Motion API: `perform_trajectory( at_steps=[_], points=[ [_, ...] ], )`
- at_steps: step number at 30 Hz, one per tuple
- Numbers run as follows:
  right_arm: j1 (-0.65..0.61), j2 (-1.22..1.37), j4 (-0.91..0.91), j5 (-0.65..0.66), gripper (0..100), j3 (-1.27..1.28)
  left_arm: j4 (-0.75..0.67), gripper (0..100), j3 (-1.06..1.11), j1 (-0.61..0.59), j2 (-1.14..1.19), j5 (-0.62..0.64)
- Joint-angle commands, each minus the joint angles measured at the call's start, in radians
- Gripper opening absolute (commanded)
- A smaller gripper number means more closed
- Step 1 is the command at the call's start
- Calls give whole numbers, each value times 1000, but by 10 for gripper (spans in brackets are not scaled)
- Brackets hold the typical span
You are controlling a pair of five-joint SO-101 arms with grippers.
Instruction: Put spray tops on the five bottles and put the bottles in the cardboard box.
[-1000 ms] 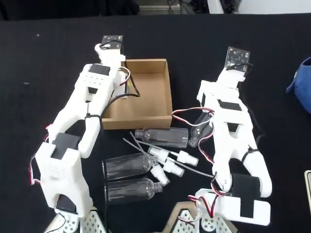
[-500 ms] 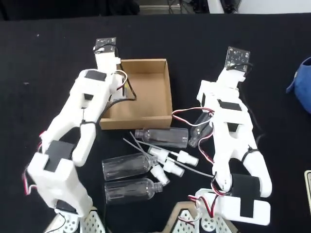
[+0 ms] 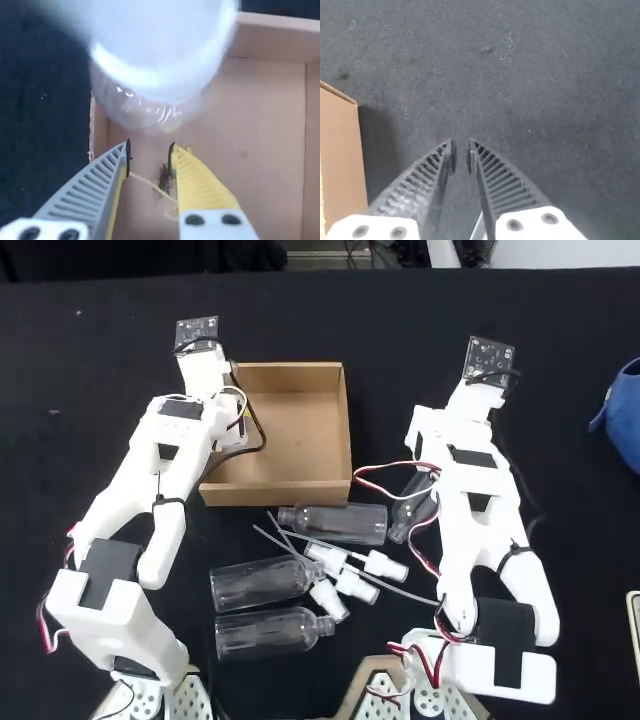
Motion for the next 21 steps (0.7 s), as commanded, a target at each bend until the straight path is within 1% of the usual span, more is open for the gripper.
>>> perform_trajectory(
  at_steps=[1,7,18,21],
  points=[
    [-8,-48,-26,-3,35,-5,-37,30,-13,-18,-63,6],
    [-8,-48,-26,-3,35,-5,-77,30,-12,-12,-63,8],
    [-8,-48,-26,-3,35,-7,-81,30,-21,-12,-63,8],
    [-8,-48,-26,-3,35,-5,-132,30,-5,-13,-63,6]
  ],
)
